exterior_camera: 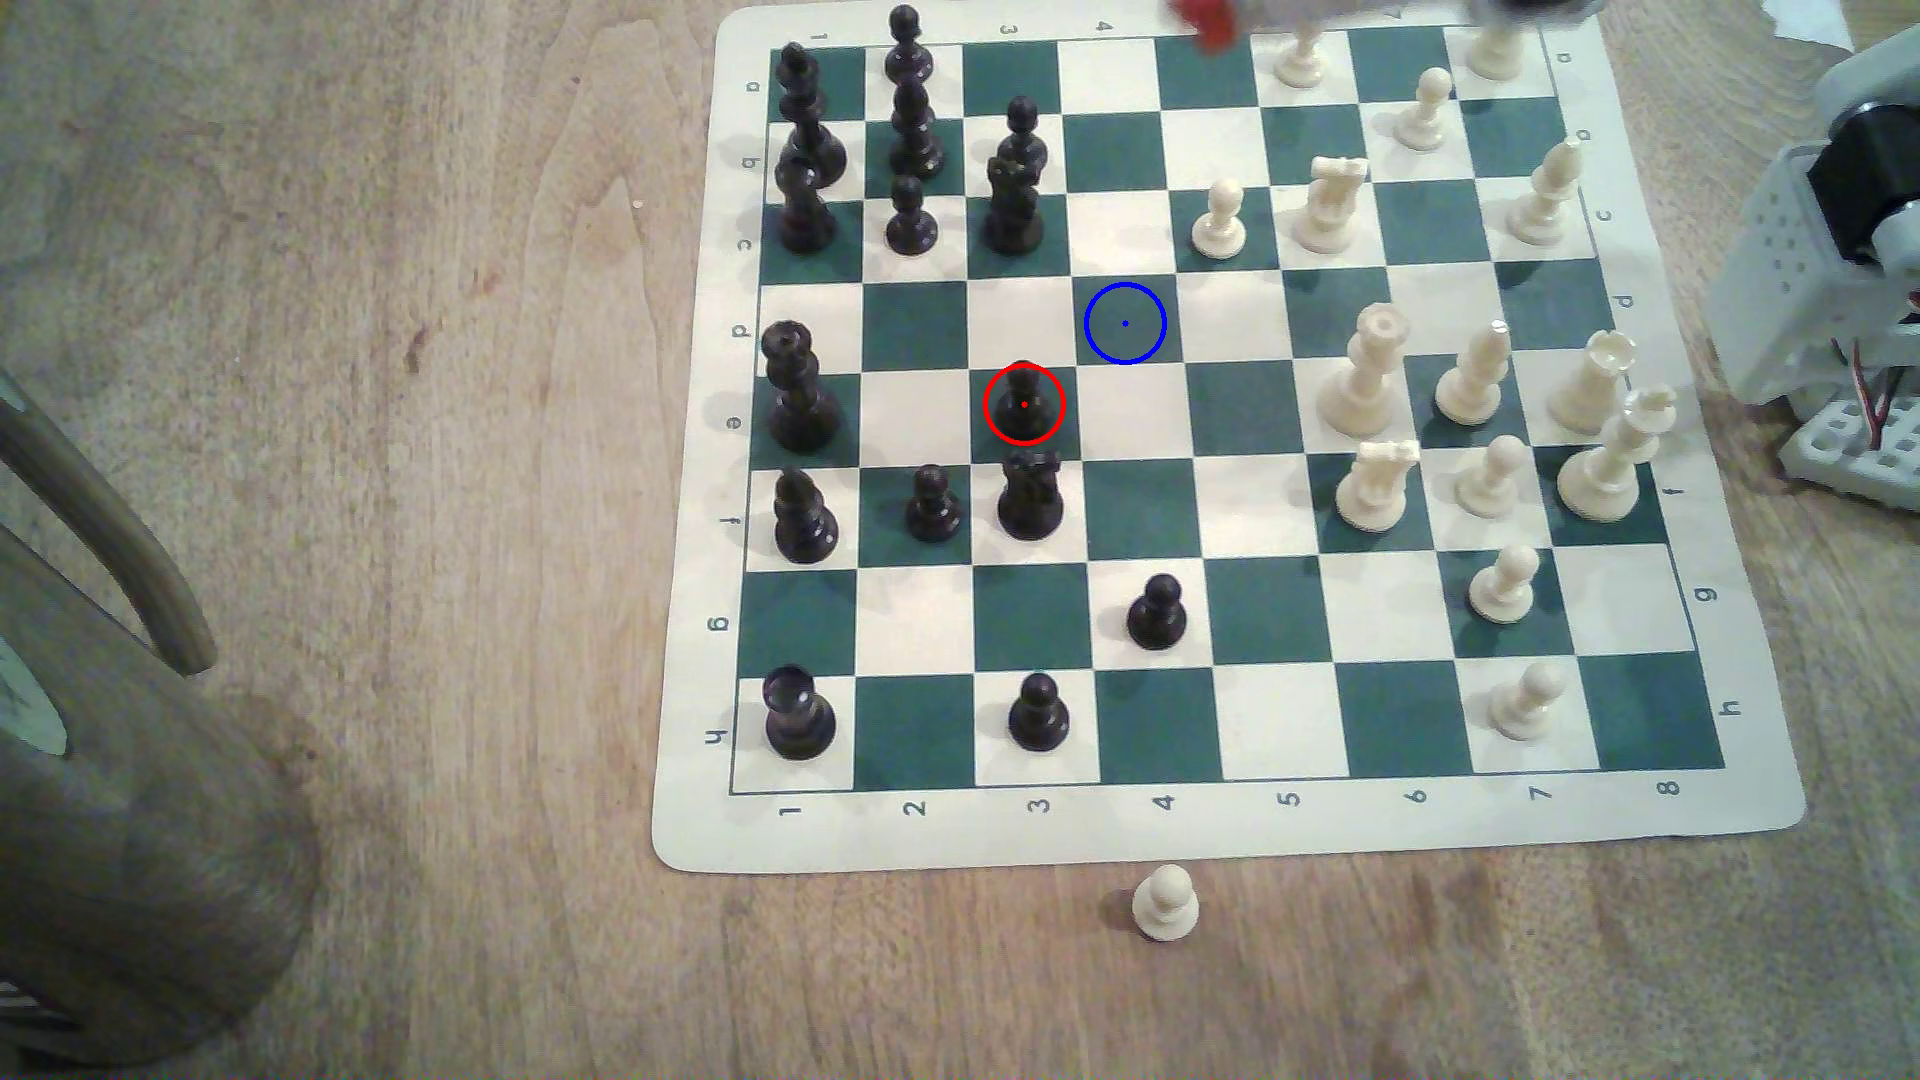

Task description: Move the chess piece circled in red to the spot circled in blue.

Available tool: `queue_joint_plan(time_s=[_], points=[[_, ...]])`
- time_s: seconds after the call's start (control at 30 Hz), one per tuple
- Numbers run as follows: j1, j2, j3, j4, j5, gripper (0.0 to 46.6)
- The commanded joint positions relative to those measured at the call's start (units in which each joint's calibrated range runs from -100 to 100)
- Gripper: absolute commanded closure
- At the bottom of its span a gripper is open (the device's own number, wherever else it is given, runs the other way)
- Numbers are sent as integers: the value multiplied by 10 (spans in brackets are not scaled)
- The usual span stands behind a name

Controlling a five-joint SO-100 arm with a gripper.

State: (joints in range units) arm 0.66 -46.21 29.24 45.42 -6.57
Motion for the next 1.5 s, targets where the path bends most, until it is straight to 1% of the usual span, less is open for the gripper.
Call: queue_joint_plan(time_s=[0.0, 0.07, 0.1, 0.13, 0.2, 0.27, 0.3, 0.37, 0.47, 0.6, 0.9, 1.33, 1.47], points=[[17, 96, -100, 50, -14, 323], [14, 114, -116, 64, -21, 330], [13, 124, -126, 73, -22, 359], [9, 136, -136, 81, -22, 373], [5, 178, -165, 95, -24, 381], [3, 214, -187, 101, -29, 370], [2, 248, -201, 101, -32, 357], [2, 277, -210, 101, -32, 345], [5, 328, -229, 99, -30, 349], [10, 366, -233, 92, -27, 333], [33, 429, -216, 72, -12, 325], [27, 505, -202, 54, -13, 325], [30, 516, -202, 50, -11, 311]])
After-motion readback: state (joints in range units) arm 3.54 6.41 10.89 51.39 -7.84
